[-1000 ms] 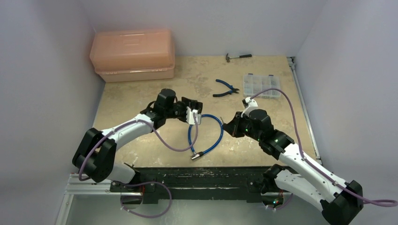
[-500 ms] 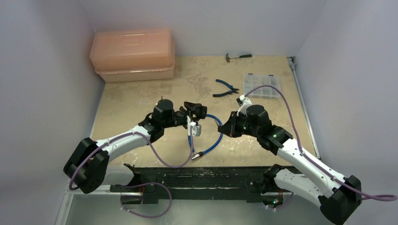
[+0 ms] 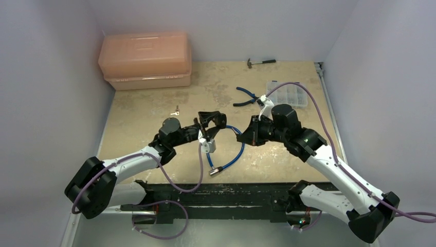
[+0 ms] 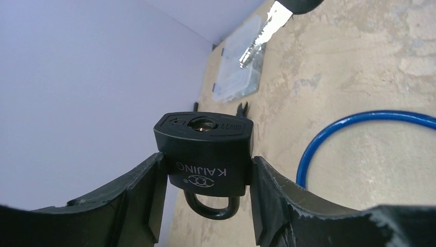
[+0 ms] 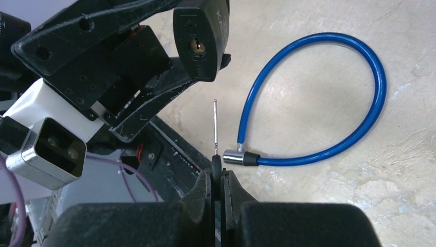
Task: Unlock with the key
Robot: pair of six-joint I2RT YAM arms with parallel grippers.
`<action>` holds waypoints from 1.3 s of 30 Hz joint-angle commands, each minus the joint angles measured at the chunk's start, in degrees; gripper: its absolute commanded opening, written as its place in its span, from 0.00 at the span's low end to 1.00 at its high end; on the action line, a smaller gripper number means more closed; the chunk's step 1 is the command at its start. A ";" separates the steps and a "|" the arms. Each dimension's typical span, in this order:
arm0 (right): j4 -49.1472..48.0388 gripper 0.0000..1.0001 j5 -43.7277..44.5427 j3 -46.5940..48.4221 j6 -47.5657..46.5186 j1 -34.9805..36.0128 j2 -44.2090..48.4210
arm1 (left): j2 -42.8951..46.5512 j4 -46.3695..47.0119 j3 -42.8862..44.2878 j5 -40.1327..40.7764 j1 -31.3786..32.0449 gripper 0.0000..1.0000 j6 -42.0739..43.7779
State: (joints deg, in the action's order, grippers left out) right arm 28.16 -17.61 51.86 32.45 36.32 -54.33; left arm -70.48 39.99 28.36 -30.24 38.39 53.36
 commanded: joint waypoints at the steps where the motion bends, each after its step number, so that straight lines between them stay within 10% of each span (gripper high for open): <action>1: 6.37 0.00 -3.48 5.24 -2.10 -0.02 -0.12 | 3.73 10.96 0.93 -4.98 0.13 0.00 -0.82; 11: 13.09 0.00 -3.71 9.38 -3.53 -0.04 -2.11 | 4.87 -5.33 3.29 -1.29 2.78 0.00 12.68; 39: 13.75 0.00 -7.42 15.13 -2.92 0.89 -12.13 | 4.27 -9.69 3.96 2.68 5.65 0.00 15.50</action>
State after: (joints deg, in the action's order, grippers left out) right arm 42.89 -23.77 64.38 29.54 36.77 -66.19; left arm -67.26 25.54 28.53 -27.20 43.66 66.67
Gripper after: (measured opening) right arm 0.048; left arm 0.556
